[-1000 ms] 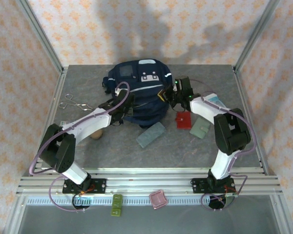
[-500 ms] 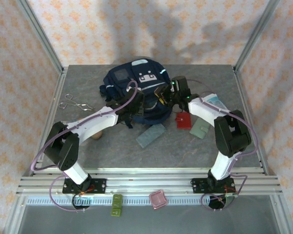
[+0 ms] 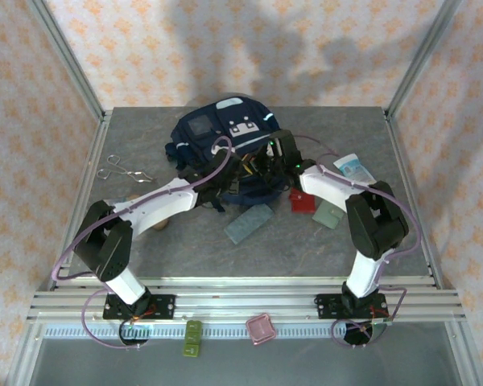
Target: Pack books, pencil case, and school supplies into a backpack
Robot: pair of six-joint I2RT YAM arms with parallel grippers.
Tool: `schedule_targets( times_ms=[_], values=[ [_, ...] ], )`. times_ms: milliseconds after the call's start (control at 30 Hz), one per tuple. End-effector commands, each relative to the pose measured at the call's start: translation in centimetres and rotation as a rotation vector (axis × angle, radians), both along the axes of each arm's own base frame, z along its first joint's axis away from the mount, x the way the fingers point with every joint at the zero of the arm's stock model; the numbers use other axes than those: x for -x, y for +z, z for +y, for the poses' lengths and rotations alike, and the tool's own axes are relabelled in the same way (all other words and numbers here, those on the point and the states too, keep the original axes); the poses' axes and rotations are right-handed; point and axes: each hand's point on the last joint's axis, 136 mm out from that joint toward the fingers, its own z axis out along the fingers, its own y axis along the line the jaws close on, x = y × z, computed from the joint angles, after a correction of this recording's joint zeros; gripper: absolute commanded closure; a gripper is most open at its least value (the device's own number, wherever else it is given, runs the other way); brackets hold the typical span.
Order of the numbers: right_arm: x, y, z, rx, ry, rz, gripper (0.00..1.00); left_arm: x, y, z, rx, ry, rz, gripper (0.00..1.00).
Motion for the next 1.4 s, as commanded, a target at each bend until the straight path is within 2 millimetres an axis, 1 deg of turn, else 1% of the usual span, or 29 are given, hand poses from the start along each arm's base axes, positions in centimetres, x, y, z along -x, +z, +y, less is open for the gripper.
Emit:
schedule_targets(
  times_ms=[0, 133, 333, 400, 533, 567, 667, 767, 833, 867, 933, 1000, 1033, 1100, 1167, 1233, 1300, 1333, 1367],
  values=[
    [-0.6, 2.0, -0.9, -0.003, -0.032, -0.086, 1.00, -0.8, 0.3, 5.1, -0.020, 0.146, -0.030, 1.00],
    [-0.4, 2.2, -1.9, -0.008, -0.055, -0.097, 1.00, -2.0, -0.4, 8.6, 0.002, 0.234, -0.024, 1.00],
    [0.1, 2.6, -2.4, -0.027, -0.070, -0.115, 1.00, -4.5, -1.3, 13.5, -0.005, 0.389, -0.031, 1.00],
    [0.2, 2.6, -2.3, -0.027, -0.065, -0.119, 1.00, -5.5, -2.0, 14.9, 0.007, 0.438, -0.013, 1.00],
    [0.0, 3.1, -2.2, -0.029, -0.061, -0.130, 1.00, -7.2, -2.7, 17.0, -0.012, 0.519, -0.010, 1.00],
    [-0.2, 3.1, -2.2, -0.023, -0.060, -0.132, 1.00, -7.6, -2.8, 17.3, -0.015, 0.530, -0.007, 0.98],
    [-1.0, 3.3, -2.1, 0.004, -0.062, -0.145, 1.00, -8.6, -2.6, 17.0, -0.001, 0.520, -0.009, 0.87],
    [-2.6, 3.5, -2.1, 0.027, -0.062, -0.150, 1.00, -8.9, -2.3, 16.0, 0.056, 0.486, -0.018, 0.86],
    [-3.9, 3.8, -2.3, 0.036, -0.069, -0.154, 1.00, -8.8, -1.7, 15.7, 0.081, 0.478, -0.032, 0.85],
    [-4.6, 4.3, -2.4, 0.038, -0.071, -0.163, 1.00, -8.7, -1.5, 15.6, 0.091, 0.474, -0.035, 0.82],
    [-5.8, 5.2, -2.7, 0.051, -0.087, -0.186, 1.00, -8.4, -1.0, 15.1, 0.122, 0.456, -0.038, 0.73],
    [-6.9, 6.3, -3.2, 0.065, -0.100, -0.214, 1.00, -7.8, -0.3, 14.6, 0.157, 0.437, -0.054, 0.60],
    [-7.3, 6.6, -3.2, 0.069, -0.097, -0.220, 1.00, -7.4, 0.0, 14.4, 0.170, 0.429, -0.063, 0.58],
    [-8.0, 6.2, -3.6, 0.095, -0.100, -0.218, 1.00, -6.5, 0.4, 14.2, 0.197, 0.424, -0.076, 0.55],
    [-8.6, 5.1, -4.0, 0.108, -0.099, -0.196, 1.00, -5.6, 0.5, 13.8, 0.219, 0.413, -0.079, 0.55],
    [-8.9, 4.0, -3.9, 0.122, -0.076, -0.177, 1.00, -4.8, 0.6, 13.5, 0.225, 0.399, -0.081, 0.52],
    [-8.5, 2.8, -3.8, 0.142, -0.059, -0.149, 1.00, -3.9, 0.8, 13.0, 0.226, 0.383, -0.077, 0.51],
    [-8.1, 2.5, -3.8, 0.139, -0.047, -0.143, 0.99, -3.4, 0.8, 12.9, 0.226, 0.376, -0.074, 0.48],
    [-7.4, 2.1, -4.0, 0.150, -0.043, -0.135, 0.92, -2.8, 1.0, 12.8, 0.227, 0.374, -0.073, 0.43]
  ],
)
